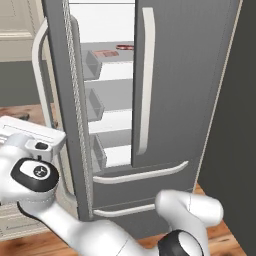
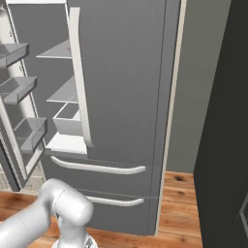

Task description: Place the steak on the counter behind the older steak on the same shelf of the fridge to maintain FIFO order. Close the fridge door when finished.

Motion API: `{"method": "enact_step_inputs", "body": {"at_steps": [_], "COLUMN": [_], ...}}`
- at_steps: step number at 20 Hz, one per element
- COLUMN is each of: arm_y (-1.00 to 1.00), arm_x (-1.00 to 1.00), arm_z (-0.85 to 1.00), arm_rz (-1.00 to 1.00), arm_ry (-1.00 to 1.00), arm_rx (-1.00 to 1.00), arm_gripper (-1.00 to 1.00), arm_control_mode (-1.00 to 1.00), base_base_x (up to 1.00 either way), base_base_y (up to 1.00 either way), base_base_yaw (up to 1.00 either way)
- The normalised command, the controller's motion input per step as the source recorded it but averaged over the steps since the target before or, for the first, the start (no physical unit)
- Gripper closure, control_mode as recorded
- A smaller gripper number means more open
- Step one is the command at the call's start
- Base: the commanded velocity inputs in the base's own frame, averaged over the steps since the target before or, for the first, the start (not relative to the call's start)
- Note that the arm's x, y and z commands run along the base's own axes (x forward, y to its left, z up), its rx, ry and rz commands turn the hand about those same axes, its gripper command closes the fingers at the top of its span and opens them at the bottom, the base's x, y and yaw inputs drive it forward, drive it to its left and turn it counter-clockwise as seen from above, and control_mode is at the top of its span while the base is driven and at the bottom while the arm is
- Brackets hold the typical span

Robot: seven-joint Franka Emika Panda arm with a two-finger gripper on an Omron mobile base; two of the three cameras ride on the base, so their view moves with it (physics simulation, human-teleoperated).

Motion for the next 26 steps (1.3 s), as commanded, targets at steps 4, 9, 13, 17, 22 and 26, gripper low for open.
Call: {"method": "enact_step_inputs", "body": {"at_steps": [4,9,13,17,22,26], "arm_y": [0.32,0.09,-0.46,-0.89,-1.0,-1.0], "arm_x": [0.58,0.39,0.08,0.0,0.0,0.0], "arm_z": [-0.24,-0.19,-0.01,0.0,0.0,0.0], "arm_rz": [-0.08,-0.13,-0.13,-0.12,-0.12,-0.1], "arm_ry": [0.0,0.0,0.0,0.0,0.0,0.0], "arm_rx": [0.0,0.0,0.0,0.0,0.03,0.05], "arm_gripper": [-1.0,-1.0,-1.0,-1.0,-1.0,-1.0], "arm_control_mode": [-1.0,-1.0,-1.0,-1.0,-1.0,-1.0], "base_base_x": [0.0,0.0,0.0,0.0,0.0,0.0], "base_base_y": [0.0,0.0,0.0,0.0,0.0,0.0], "base_base_yaw": [0.0,0.0,0.0,0.0,0.0,0.0]}}
